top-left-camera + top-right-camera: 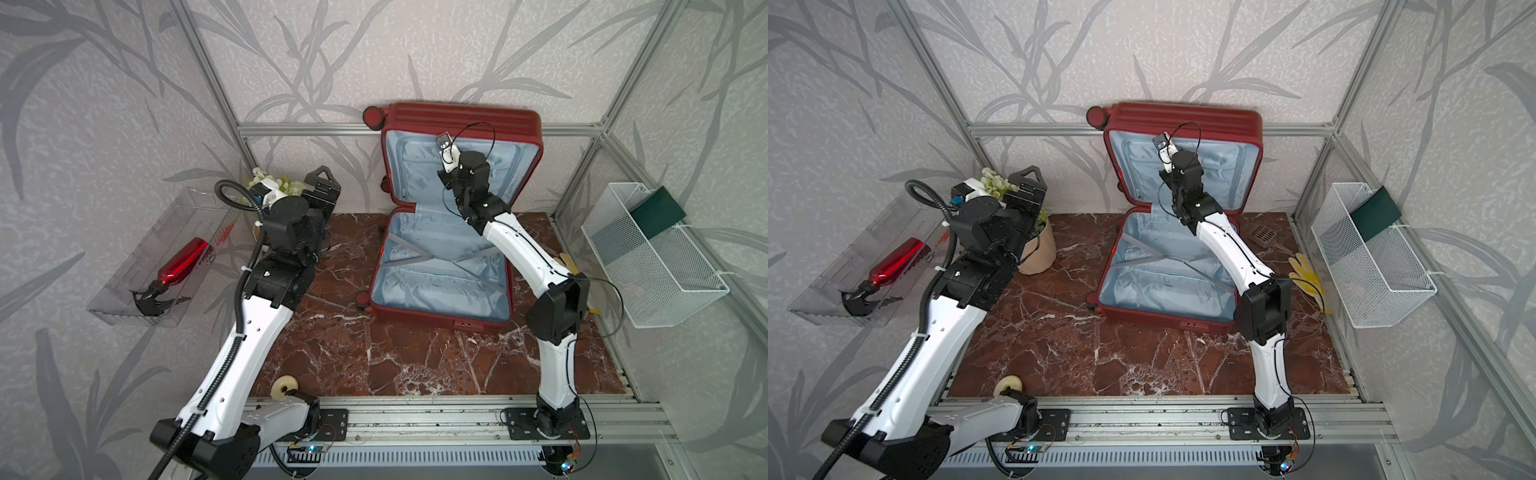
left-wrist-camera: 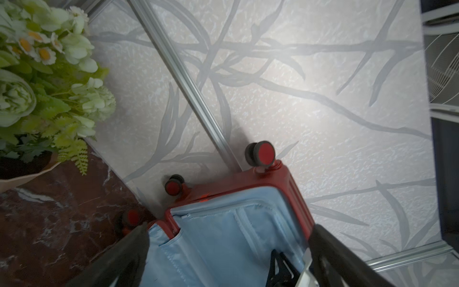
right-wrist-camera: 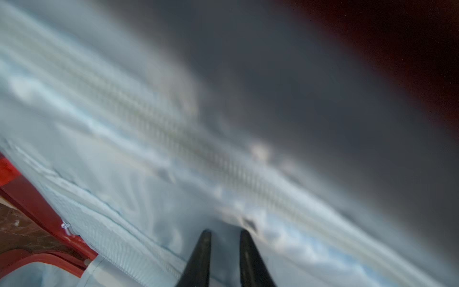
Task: Open the suitcase zippers
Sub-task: Open the suitcase at the center of the board.
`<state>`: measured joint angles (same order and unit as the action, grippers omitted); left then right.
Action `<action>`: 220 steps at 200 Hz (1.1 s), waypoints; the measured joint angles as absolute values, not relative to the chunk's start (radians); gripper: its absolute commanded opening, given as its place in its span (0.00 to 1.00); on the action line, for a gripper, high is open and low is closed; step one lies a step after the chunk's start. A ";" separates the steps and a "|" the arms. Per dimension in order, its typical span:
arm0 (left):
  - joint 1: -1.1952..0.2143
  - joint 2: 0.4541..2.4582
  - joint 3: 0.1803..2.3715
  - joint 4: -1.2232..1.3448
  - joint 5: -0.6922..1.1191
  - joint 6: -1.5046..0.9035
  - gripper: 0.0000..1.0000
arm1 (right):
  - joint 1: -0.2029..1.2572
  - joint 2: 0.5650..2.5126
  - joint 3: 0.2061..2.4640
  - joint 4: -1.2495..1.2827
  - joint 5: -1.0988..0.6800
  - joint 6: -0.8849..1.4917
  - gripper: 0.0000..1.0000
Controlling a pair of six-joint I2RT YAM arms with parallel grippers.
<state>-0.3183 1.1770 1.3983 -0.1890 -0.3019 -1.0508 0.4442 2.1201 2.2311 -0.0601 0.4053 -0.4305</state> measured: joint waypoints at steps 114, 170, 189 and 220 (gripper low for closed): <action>-0.369 1.394 1.298 -0.337 -0.136 -0.732 0.97 | 0.345 2.016 2.140 -0.458 0.049 -0.072 0.54; -0.557 1.594 1.277 -0.438 -0.015 -0.610 0.80 | 0.332 1.696 1.771 -0.455 -0.053 -0.014 0.54; -0.599 1.592 1.215 -0.445 -0.006 -0.600 0.76 | 0.327 1.715 1.834 -0.471 -0.072 -0.004 0.54; -0.628 1.592 1.111 -0.453 -0.047 -0.600 0.75 | 0.321 1.814 2.041 -0.489 -0.054 0.016 0.54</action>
<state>-0.6285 1.5917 1.1107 -0.4530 -0.0467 -0.6003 0.3210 1.8145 2.0415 -0.4889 -0.0536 0.0162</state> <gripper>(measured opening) 0.750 0.542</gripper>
